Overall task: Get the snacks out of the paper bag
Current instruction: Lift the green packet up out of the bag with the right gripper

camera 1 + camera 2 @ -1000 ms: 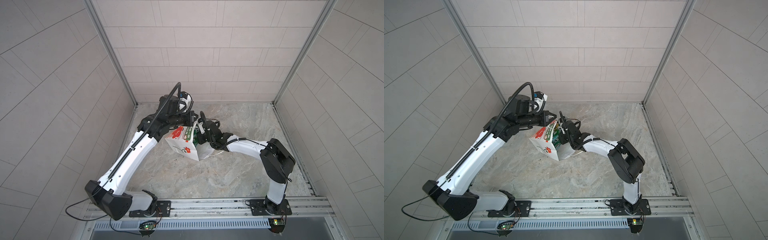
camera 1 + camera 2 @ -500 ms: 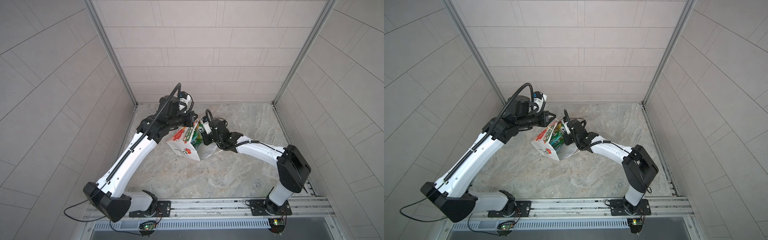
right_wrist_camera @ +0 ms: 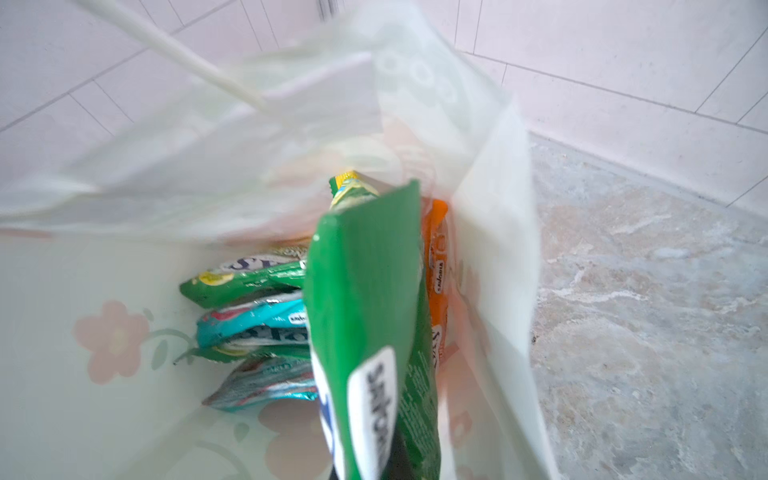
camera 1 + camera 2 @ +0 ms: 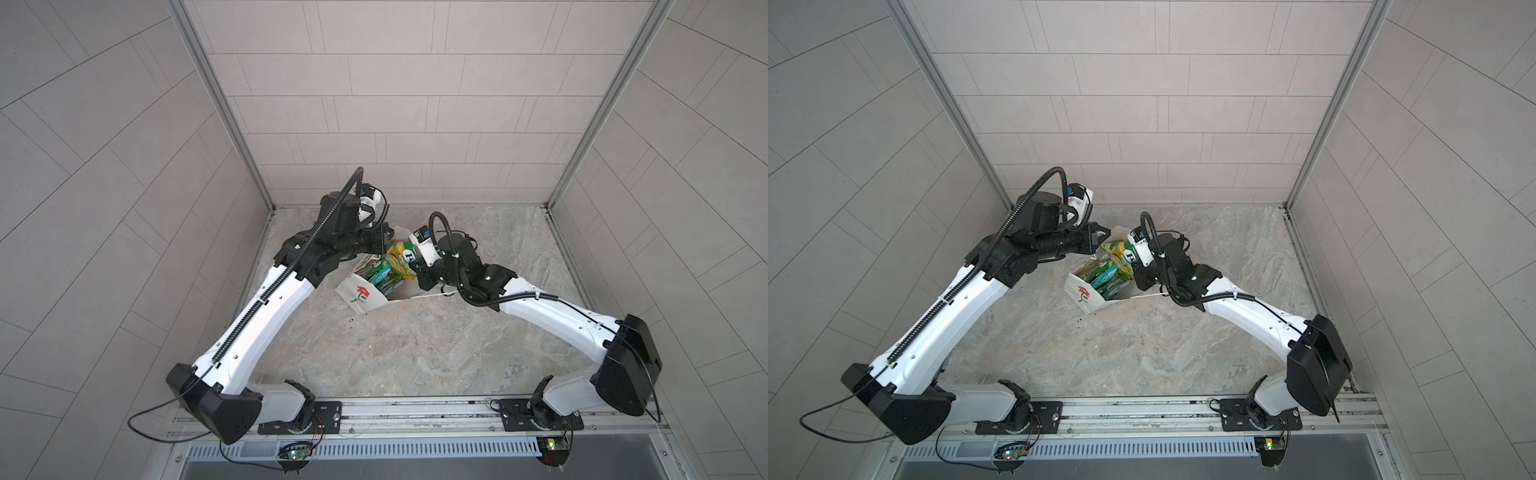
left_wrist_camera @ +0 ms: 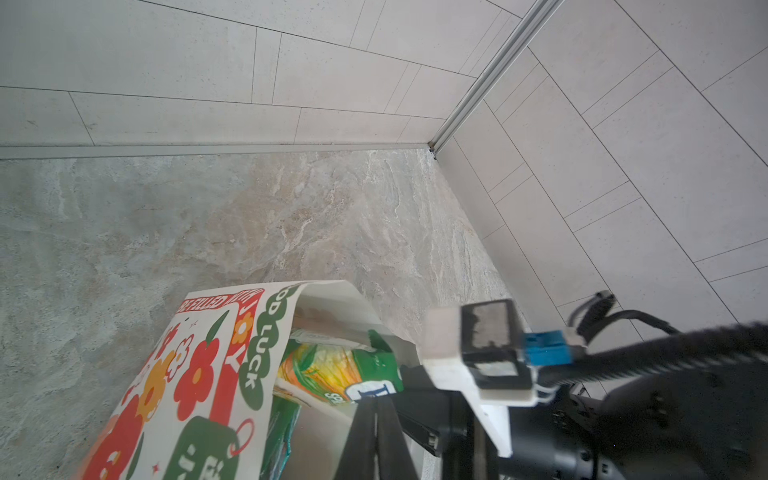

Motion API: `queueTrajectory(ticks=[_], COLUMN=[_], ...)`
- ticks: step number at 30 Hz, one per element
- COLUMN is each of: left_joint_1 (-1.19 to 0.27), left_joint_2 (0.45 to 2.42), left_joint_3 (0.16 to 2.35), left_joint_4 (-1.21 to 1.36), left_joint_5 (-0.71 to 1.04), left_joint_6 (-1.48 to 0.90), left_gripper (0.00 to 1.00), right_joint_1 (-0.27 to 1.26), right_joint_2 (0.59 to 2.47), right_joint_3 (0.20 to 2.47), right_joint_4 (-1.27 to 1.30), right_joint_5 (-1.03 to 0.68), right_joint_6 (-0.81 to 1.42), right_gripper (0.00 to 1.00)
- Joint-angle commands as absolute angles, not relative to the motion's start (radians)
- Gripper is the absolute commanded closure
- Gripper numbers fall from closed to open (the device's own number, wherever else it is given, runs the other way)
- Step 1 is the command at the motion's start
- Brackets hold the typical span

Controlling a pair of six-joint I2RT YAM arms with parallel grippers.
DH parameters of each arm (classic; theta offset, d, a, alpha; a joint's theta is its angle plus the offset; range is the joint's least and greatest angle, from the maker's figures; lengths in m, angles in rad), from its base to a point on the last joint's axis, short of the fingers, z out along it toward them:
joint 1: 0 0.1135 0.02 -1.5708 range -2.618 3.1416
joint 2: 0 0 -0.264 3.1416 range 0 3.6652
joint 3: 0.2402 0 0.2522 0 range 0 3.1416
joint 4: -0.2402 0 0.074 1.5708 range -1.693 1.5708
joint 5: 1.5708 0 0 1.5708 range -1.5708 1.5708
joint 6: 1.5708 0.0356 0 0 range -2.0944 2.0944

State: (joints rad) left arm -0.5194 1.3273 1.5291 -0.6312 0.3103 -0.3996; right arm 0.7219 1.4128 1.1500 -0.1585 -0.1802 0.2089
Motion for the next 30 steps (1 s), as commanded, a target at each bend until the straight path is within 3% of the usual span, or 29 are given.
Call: queueTrajectory(ticks=[1, 11, 30], left_joint_1=[-0.526, -0.535, -0.534], left_joint_2=[1.310, 1.314, 1.302], left_joint_3=[1.533, 1.527, 1.535], left_joint_4=[-0.630, -0.627, -0.636], left_joint_5=[0.311, 0.314, 0.322], left_joint_6=[-0.390, -0.390, -0.365], left_gripper=[1.00, 1.00, 1.00], right_joint_1=[0.725, 0.721, 0.714], right_joint_2=[1.310, 1.167, 1.173], right_joint_3=[1.143, 1.032, 1.078], right_joint_4=[-0.130, 0.025, 0.256], right_joint_5=[-0.211, -0.101, 0.044], right_joint_6=[0.175, 0.201, 0.305], right_gripper=[1.00, 1.00, 1.00])
